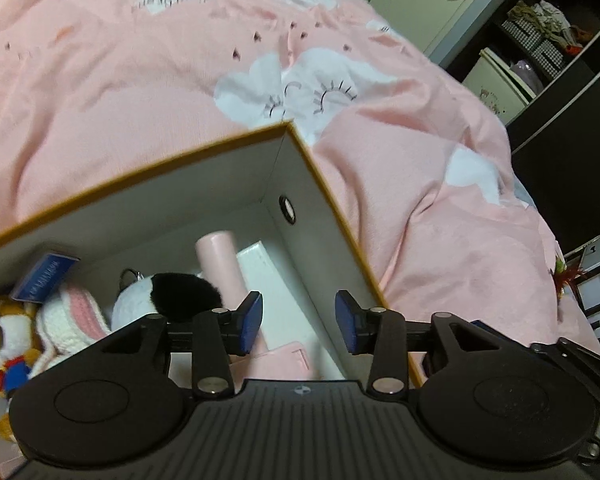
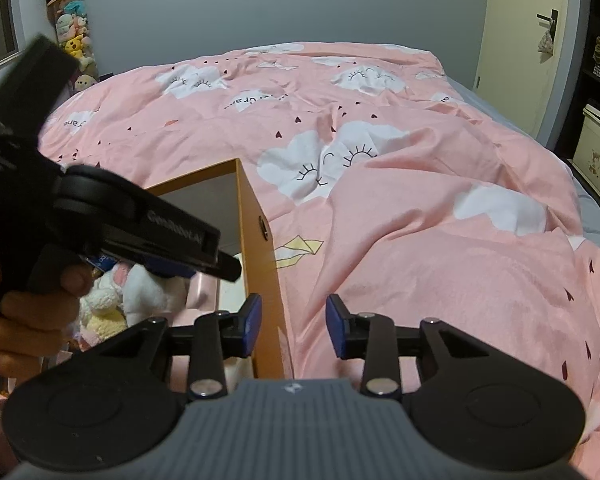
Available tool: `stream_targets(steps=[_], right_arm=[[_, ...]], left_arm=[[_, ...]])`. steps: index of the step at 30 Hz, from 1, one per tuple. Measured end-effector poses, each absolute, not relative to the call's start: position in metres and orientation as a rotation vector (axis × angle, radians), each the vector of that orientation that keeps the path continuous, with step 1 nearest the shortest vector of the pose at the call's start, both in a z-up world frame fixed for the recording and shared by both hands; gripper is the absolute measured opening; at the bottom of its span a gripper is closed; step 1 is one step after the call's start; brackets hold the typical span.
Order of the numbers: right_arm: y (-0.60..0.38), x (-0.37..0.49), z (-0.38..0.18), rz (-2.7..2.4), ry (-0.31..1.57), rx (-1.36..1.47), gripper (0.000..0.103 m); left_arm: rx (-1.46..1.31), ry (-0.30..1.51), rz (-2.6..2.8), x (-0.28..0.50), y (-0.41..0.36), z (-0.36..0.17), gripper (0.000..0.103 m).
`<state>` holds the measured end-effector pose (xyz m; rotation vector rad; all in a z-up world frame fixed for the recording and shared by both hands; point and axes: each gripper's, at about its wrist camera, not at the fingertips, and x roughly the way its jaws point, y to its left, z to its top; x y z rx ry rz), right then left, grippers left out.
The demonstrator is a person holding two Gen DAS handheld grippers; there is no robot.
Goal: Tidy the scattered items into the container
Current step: 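Lower the pink lint roller into the storage box and open the left gripper, then withdraw both open grippers above the filled box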
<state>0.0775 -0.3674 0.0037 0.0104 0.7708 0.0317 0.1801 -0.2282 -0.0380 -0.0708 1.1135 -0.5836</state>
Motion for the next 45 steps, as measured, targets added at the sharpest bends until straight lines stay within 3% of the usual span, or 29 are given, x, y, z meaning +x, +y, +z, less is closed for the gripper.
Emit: stream_targets(steps=[9,19,23,31,33,34,45], right_arm=[[-0.346,0.06,0.018,0.08,0.743,0.017,0.053],[-0.31,0.034,0.042,0.142,0.678,-0.035,0.07],[-0.293,0.027,0.048,0.182,0.639,-0.061,0.08],[-0.269,0.009,0.057,0.205,0.528,-0.136,0.09],[-0.266,0.008,0.055,0.202,0.514,-0.151,0.092],[-0.265,0.009,0.052,0.2,0.513,-0.158,0.092],[-0.268,0.03,0.004,0.122,0.605,-0.137,0.092]], left_arm=[[0.074,0.896,-0.502,0.129,-0.198,0.021,0.058],[0.159,0.603,-0.362,0.06,-0.147,0.071,0.087],[0.169,0.537,-0.282,0.043,-0.129,0.079,0.088],[0.111,0.544,-0.205,0.027,-0.099,0.069,0.09],[0.105,0.562,-0.185,0.027,-0.096,0.061,0.095],[0.107,0.572,-0.178,0.027,-0.095,0.058,0.103],[0.126,0.763,-0.144,0.03,-0.09,-0.006,0.103]])
